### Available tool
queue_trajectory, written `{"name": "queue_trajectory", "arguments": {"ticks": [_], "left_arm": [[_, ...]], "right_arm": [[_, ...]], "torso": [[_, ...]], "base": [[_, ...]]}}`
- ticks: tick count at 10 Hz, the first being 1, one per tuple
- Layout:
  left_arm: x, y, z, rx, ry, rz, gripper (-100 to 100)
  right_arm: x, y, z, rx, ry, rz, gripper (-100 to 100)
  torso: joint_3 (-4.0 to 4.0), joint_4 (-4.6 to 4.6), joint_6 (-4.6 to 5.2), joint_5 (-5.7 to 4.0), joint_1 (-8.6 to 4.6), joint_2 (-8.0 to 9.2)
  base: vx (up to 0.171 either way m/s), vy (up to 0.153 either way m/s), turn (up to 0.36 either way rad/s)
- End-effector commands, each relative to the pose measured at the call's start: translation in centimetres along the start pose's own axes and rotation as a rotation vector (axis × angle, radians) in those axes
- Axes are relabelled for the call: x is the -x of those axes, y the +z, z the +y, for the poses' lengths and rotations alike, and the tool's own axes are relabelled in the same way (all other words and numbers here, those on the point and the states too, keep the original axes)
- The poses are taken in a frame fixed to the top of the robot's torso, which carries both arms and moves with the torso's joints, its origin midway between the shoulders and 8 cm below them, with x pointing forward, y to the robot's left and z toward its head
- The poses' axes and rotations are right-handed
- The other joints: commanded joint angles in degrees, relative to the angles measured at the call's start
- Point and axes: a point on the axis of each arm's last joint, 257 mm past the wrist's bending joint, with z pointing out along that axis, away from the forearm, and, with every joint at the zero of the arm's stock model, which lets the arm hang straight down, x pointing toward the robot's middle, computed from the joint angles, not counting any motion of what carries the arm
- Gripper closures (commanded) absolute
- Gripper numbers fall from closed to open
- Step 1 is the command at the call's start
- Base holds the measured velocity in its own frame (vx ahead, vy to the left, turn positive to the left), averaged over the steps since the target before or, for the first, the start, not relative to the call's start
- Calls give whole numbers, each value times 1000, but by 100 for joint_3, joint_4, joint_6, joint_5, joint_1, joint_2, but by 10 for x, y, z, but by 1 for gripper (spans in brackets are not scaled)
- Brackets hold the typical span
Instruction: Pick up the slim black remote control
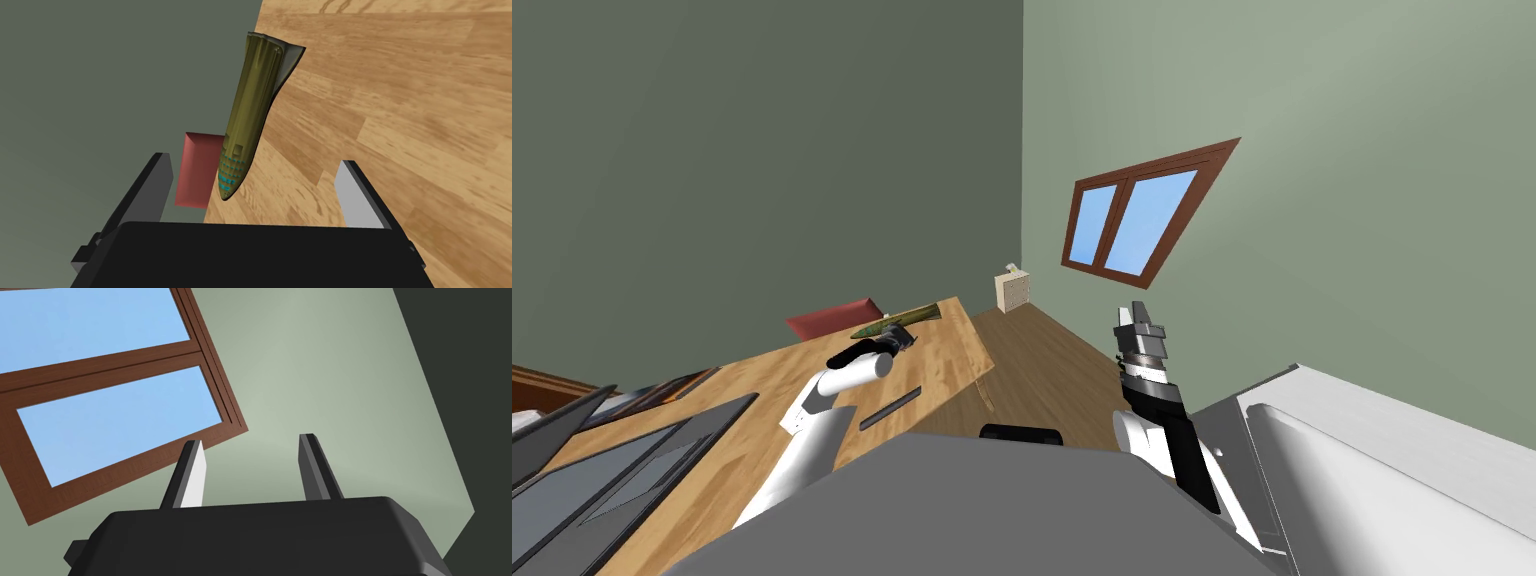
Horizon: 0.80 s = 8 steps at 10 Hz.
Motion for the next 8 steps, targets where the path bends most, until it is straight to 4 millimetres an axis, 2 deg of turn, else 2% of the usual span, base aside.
{"name": "queue_trajectory", "arguments": {"ticks": [1,2,4,5,6,7,8], "left_arm": [[11,2,18,59,-16,-27,-100],[27,5,33,108,-49,-56,-100],[29,3,41,141,-49,-66,-100],[45,4,58,197,-81,-95,-100],[46,2,65,224,-81,-103,-100],[60,1,82,278,-111,-129,-100],[62,-1,88,305,-112,-137,-100]], "right_arm": [[0,0,0,0,0,0,0],[0,0,0,0,0,0,0],[0,0,0,0,0,0,0],[0,0,0,0,0,0,0],[0,0,0,0,0,0,0],[0,0,0,0,0,0,0],[0,0,0,0,0,0,0]], "torso": [[0,0,0,0,0,0],[1,0,-5,1,3,1],[3,1,-8,2,8,5],[2,1,-8,1,0,2],[2,1,0,0,0,3],[3,1,-8,1,2,5],[6,2,-4,3,12,10]], "base": [[-15,34,-137],[-24,43,-259],[-18,33,-32],[-21,23,-242],[-24,34,-116],[-40,60,-179],[-36,54,-98]]}}
